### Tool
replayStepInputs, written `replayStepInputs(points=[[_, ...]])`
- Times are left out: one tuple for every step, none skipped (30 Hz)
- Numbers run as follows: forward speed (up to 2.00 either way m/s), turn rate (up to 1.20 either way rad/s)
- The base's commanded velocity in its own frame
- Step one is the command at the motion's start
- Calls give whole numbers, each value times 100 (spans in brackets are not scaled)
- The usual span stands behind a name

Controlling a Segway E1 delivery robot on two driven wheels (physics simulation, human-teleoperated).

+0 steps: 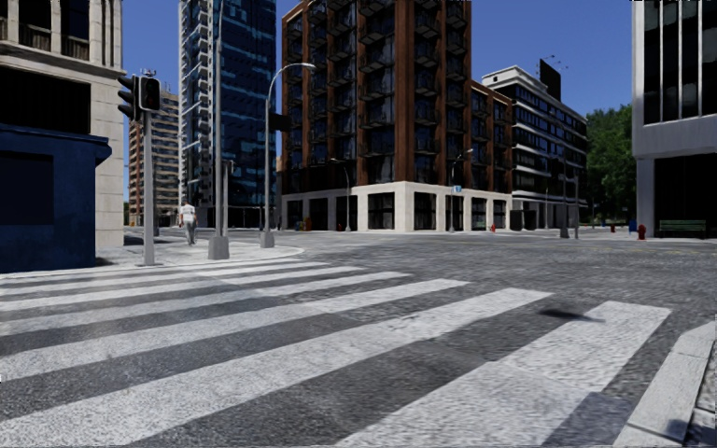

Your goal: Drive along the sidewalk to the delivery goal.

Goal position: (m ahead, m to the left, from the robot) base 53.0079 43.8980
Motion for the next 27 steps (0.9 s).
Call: replayStepInputs(points=[[166, 35], [166, 18], [167, 13], [167, 11], [168, 0], [168, 0], [168, 0], [168, 0], [168, 0], [167, 0], [167, 0], [167, 0], [167, 0], [167, 0], [166, 12], [166, 28], [166, 34], [166, 35], [166, 36], [166, 36], [166, 36], [166, 36], [166, 36], [166, 37], [166, 38], [166, 38], [166, 38]])
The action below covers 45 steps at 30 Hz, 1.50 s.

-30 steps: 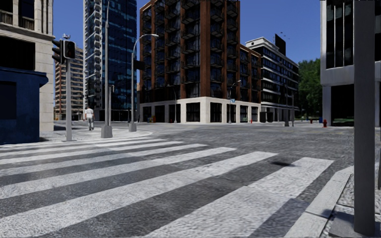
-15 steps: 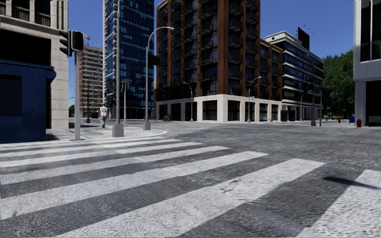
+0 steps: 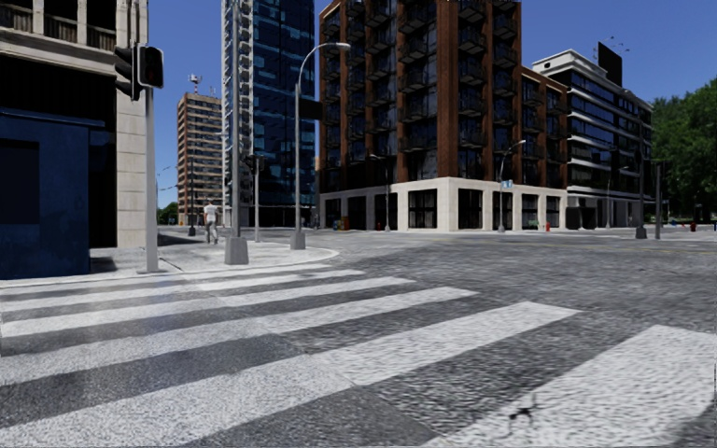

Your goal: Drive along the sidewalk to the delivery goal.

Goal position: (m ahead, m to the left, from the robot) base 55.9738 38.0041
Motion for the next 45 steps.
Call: replayStepInputs(points=[[166, 38], [166, 38], [165, 39], [165, 39], [165, 40], [165, 41], [165, 43], [164, 44], [164, 45], [164, 45], [164, 47], [162, 50], [161, 53], [161, 53], [160, 54], [160, 54], [160, 54], [160, 55], [160, 55], [160, 55], [160, 55], [160, 55], [160, 55], [160, 55], [160, 55], [160, 51], [160, 43], [160, 28], [160, 10], [160, 0], [160, 0], [160, 0], [160, 0], [157, 0], [155, 0], [154, 0], [154, 0], [154, 0], [154, 0], [154, 0], [154, 0], [154, 0], [155, 0], [155, 0], [155, 0]])
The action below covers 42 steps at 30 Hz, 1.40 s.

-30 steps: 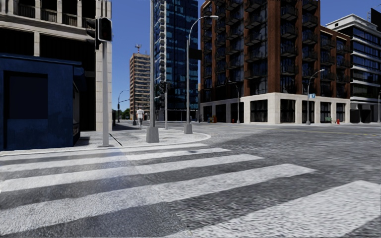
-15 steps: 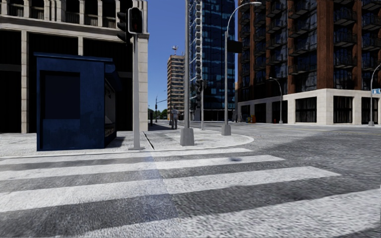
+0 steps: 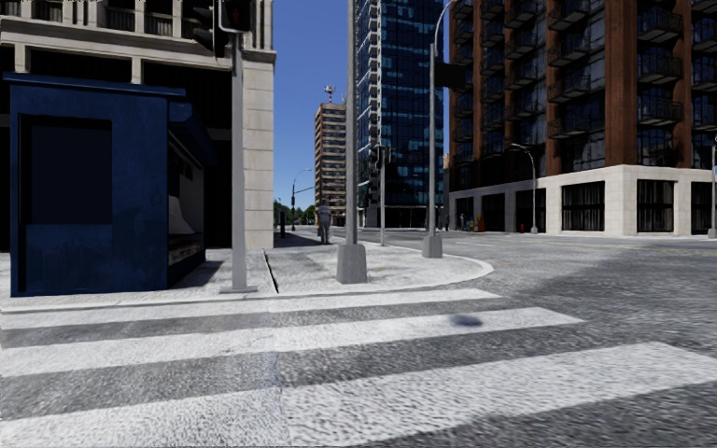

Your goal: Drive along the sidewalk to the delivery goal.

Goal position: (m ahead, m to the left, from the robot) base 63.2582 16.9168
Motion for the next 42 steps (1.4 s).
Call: replayStepInputs(points=[[155, 0], [155, 0], [155, 0], [155, 0], [155, 0], [155, 0], [155, 0], [155, 0], [155, 0], [154, 0], [154, 0], [153, 0], [152, 11], [149, 24], [147, 34], [130, 43], [130, 41], [130, 38], [130, 38], [130, 38], [130, 38], [130, 40], [130, 44], [130, 46], [130, 47], [130, 47], [130, 47], [130, 47], [130, 39], [129, 10], [129, 0], [129, 0], [129, 0], [129, 0], [129, 0], [129, 0], [129, 4], [129, 13], [129, 13], [129, 19], [129, 21], [129, 21]])
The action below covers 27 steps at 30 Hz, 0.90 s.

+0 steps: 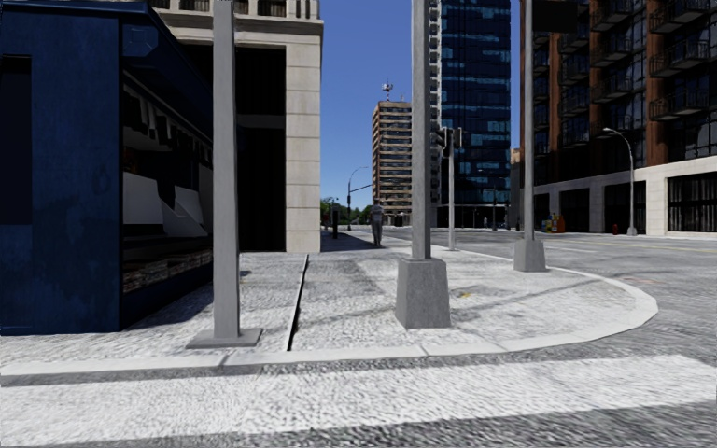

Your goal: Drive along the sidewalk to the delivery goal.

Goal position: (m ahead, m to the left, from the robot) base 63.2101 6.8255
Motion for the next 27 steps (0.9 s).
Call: replayStepInputs(points=[[129, 12], [129, 0], [129, 0], [129, 0], [129, 0], [129, 8], [129, 18], [129, 28], [129, 35], [129, 35], [129, 41], [129, 42], [129, 43], [129, 43], [129, 43], [129, 41], [129, 41], [129, 37], [129, 20], [129, 1], [129, 0], [129, 0], [129, 0], [129, 0], [129, 0], [129, 0], [129, 0]])
